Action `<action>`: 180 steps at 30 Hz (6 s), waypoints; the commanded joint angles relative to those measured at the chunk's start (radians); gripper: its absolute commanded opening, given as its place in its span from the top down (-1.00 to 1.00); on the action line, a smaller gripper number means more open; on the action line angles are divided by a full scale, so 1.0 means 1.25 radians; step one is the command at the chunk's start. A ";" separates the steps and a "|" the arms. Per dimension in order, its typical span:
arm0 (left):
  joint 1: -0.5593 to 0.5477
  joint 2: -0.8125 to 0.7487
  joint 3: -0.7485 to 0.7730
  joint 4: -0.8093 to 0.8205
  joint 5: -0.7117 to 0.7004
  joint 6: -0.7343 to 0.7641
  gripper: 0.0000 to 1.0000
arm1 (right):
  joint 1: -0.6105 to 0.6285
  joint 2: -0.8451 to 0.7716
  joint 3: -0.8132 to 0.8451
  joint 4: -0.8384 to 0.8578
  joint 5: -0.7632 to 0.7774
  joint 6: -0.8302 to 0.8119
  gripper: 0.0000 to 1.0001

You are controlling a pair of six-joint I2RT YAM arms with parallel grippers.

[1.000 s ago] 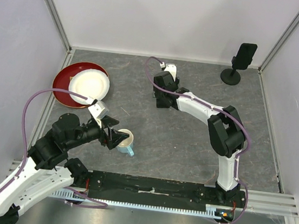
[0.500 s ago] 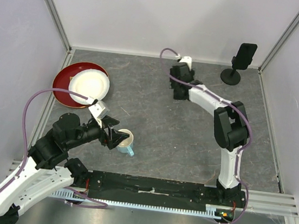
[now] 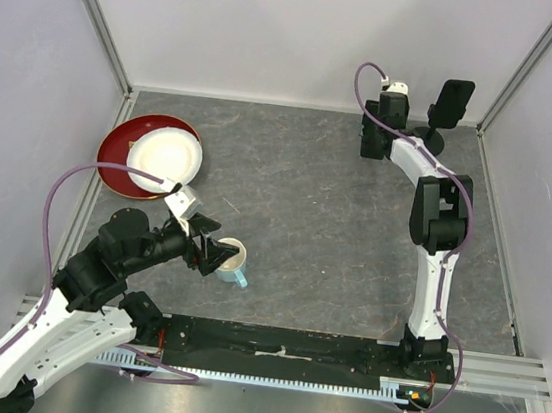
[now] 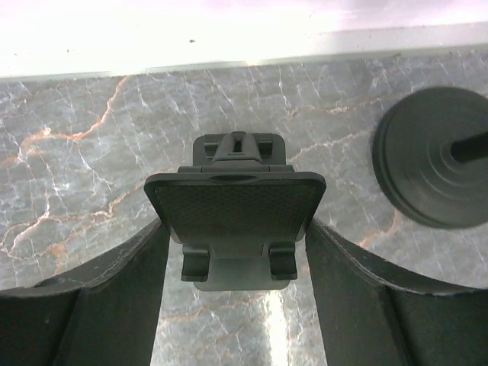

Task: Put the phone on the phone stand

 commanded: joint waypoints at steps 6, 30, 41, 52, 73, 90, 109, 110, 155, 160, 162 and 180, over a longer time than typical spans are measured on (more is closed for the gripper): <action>-0.002 0.015 -0.002 0.022 0.000 -0.017 -0.60 | -0.029 0.065 0.081 0.025 -0.100 -0.039 0.85; -0.002 -0.003 -0.002 0.008 -0.058 -0.018 -0.60 | -0.005 -0.224 -0.100 -0.178 -0.013 0.118 -0.96; -0.002 0.094 0.055 -0.103 -0.344 -0.160 -0.65 | 0.384 -0.669 -0.713 -0.011 0.060 0.269 -0.96; 0.231 0.501 0.336 -0.296 -0.412 -0.365 -0.99 | 0.432 -0.821 -0.837 -0.018 0.006 0.194 -0.96; 0.926 0.699 0.200 -0.421 -0.205 -0.758 -0.99 | 0.473 -0.990 -0.918 0.002 -0.026 0.162 -0.96; 0.930 0.797 0.101 -0.360 -0.205 -0.943 -0.96 | 0.528 -1.034 -0.932 0.005 0.052 0.141 -0.96; 0.934 0.806 0.080 -0.356 -0.225 -0.974 -0.96 | 0.542 -1.036 -0.933 0.007 0.065 0.139 -0.96; 0.934 0.808 0.080 -0.355 -0.227 -0.973 -0.96 | 0.542 -1.036 -0.933 0.006 0.063 0.138 -0.96; 0.936 0.714 -0.037 -0.241 -0.277 -0.962 0.95 | 0.548 -1.009 -0.934 0.016 0.065 0.139 -0.96; 0.935 0.587 -0.049 -0.263 -0.256 -0.920 0.95 | 0.546 -1.006 -0.934 0.015 0.068 0.137 -0.96; 0.935 0.498 -0.056 -0.264 -0.240 -0.904 0.95 | 0.545 -1.005 -0.934 0.016 0.068 0.133 -0.96; 0.926 0.219 -0.011 -0.007 0.148 -0.710 0.96 | 0.518 -0.947 -0.928 0.021 0.002 0.145 -0.96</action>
